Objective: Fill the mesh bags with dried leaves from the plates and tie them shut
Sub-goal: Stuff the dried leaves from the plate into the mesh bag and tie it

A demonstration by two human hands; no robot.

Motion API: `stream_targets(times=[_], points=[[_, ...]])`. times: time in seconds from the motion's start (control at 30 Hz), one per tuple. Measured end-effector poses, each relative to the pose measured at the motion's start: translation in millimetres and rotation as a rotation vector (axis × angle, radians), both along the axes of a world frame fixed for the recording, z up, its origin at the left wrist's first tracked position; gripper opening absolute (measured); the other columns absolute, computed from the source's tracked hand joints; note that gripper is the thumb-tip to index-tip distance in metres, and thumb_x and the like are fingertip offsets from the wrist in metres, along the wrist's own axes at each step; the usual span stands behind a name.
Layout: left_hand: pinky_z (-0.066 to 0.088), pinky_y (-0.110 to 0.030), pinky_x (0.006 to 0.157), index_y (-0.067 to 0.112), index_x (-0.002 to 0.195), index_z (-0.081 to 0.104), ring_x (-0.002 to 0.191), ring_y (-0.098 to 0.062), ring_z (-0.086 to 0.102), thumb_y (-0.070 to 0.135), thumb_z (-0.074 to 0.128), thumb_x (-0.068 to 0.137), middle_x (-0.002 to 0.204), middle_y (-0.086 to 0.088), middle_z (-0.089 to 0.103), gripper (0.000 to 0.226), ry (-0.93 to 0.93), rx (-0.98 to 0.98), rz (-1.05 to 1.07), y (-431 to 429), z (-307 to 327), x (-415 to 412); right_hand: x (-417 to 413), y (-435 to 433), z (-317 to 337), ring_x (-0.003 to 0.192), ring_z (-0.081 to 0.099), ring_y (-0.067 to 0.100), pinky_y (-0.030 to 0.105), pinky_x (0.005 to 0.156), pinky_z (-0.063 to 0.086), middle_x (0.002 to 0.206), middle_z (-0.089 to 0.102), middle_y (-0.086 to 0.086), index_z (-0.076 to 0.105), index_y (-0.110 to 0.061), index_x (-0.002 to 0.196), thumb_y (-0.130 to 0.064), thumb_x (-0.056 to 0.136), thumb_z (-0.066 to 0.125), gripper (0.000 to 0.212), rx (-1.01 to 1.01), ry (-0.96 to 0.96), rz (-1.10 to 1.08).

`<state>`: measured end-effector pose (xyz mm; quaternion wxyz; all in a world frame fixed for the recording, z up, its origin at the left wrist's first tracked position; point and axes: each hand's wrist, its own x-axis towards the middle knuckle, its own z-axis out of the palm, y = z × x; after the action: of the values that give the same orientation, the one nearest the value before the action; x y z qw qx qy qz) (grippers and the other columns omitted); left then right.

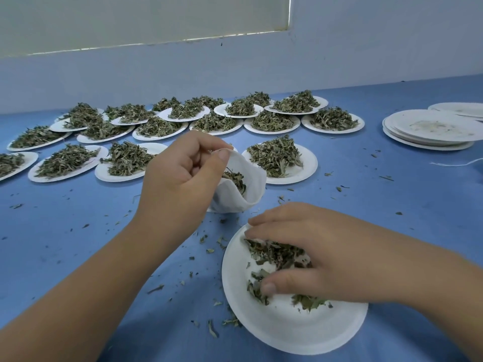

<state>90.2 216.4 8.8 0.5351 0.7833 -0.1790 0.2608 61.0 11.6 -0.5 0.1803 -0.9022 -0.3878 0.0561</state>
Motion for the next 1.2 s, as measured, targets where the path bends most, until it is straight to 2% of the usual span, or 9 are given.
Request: stream_targets(times=[0.1, 0.17, 0.3, 0.43, 0.6, 0.8, 0.9, 1.07, 1.2], points=[[0.031, -0.009, 0.046, 0.028, 0.087, 0.066, 0.046, -0.003, 0.038, 0.014, 0.059, 0.094, 0.055, 0.013, 0.048, 0.018, 0.001, 0.006, 0.010, -0.3, -0.1, 0.3, -2.2, 3.3, -1.8, 0.123, 0.031, -0.008, 0.019, 0.101, 0.034, 0.130, 0.044, -0.022, 0.047, -0.035, 0.131, -0.070, 0.081, 0.051, 0.061, -0.009, 0.010, 0.052], [0.031, -0.010, 0.045, 0.027, 0.087, 0.067, 0.045, -0.003, 0.038, 0.014, 0.059, 0.094, 0.054, 0.014, 0.048, 0.017, 0.002, 0.010, 0.009, -0.1, -0.5, 0.5, -2.5, 3.3, -2.9, 0.122, 0.033, -0.009, 0.027, 0.101, 0.039, 0.127, 0.044, -0.026, 0.046, -0.039, 0.131, -0.070, 0.080, 0.053, 0.060, -0.027, 0.016, 0.073], [0.031, -0.010, 0.045, 0.026, 0.088, 0.067, 0.044, -0.003, 0.038, 0.014, 0.058, 0.095, 0.053, 0.016, 0.048, 0.016, 0.001, 0.013, -0.002, -0.2, -0.4, 1.0, -0.3, 0.7, -4.7, 0.112, 0.036, -0.011, 0.016, 0.094, 0.037, 0.113, 0.050, -0.025, 0.055, -0.041, 0.122, -0.062, 0.079, 0.062, 0.048, 0.032, -0.012, 0.054], [0.031, -0.008, 0.046, 0.026, 0.087, 0.066, 0.046, -0.002, 0.039, 0.013, 0.058, 0.094, 0.054, 0.016, 0.049, 0.017, -0.007, 0.025, 0.012, -1.1, -0.4, 1.2, -2.6, 5.3, -5.3, 0.111, 0.037, -0.009, 0.026, 0.094, 0.043, 0.117, 0.047, -0.025, 0.055, -0.042, 0.123, -0.063, 0.082, 0.058, 0.046, 0.061, -0.090, 0.027], [0.030, -0.008, 0.046, 0.027, 0.087, 0.066, 0.047, -0.004, 0.040, 0.014, 0.059, 0.094, 0.056, 0.013, 0.049, 0.016, -0.010, 0.038, 0.012, -1.2, -1.1, 0.2, -10.2, 11.3, -1.3, 0.121, 0.041, 0.004, 0.029, 0.102, 0.035, 0.132, 0.050, -0.016, 0.062, -0.036, 0.124, -0.051, 0.090, 0.058, 0.038, 0.003, -0.054, 0.180], [0.030, -0.010, 0.046, 0.028, 0.087, 0.066, 0.048, -0.004, 0.036, 0.019, 0.058, 0.091, 0.058, -0.002, 0.049, 0.013, -0.008, 0.059, 0.021, 0.1, -2.1, 0.5, -11.4, 11.8, 0.6, 0.108, 0.047, 0.003, 0.029, 0.094, 0.037, 0.115, 0.062, -0.016, 0.070, -0.031, 0.114, -0.031, 0.094, 0.058, 0.023, -0.058, -0.031, 0.211], [0.030, -0.010, 0.046, 0.030, 0.086, 0.066, 0.048, -0.004, 0.036, 0.022, 0.058, 0.090, 0.062, -0.007, 0.050, 0.012, -0.013, 0.073, 0.024, 0.5, -1.9, 0.2, -11.1, 4.6, 5.0, 0.103, 0.045, -0.002, 0.024, 0.087, 0.040, 0.105, 0.061, -0.018, 0.073, -0.031, 0.102, -0.030, 0.092, 0.059, 0.017, -0.025, -0.018, 0.146], [0.030, -0.010, 0.046, 0.029, 0.088, 0.066, 0.048, -0.005, 0.037, 0.023, 0.057, 0.090, 0.062, -0.008, 0.051, 0.011, -0.020, 0.076, 0.025, 0.6, -2.6, 0.7, -13.0, 5.4, 3.6, 0.115, 0.040, -0.003, 0.020, 0.096, 0.035, 0.123, 0.047, -0.024, 0.063, -0.041, 0.119, -0.046, 0.091, 0.056, 0.029, -0.027, -0.053, 0.125], [0.031, -0.010, 0.046, 0.028, 0.089, 0.067, 0.048, -0.005, 0.037, 0.021, 0.057, 0.091, 0.064, -0.009, 0.052, 0.012, -0.033, 0.091, 0.019, 2.2, -2.9, 0.2, -12.8, 8.2, -0.9, 0.110, 0.044, 0.001, 0.026, 0.092, 0.039, 0.120, 0.051, -0.020, 0.067, -0.037, 0.112, -0.046, 0.090, 0.058, 0.025, -0.064, -0.038, 0.148]])
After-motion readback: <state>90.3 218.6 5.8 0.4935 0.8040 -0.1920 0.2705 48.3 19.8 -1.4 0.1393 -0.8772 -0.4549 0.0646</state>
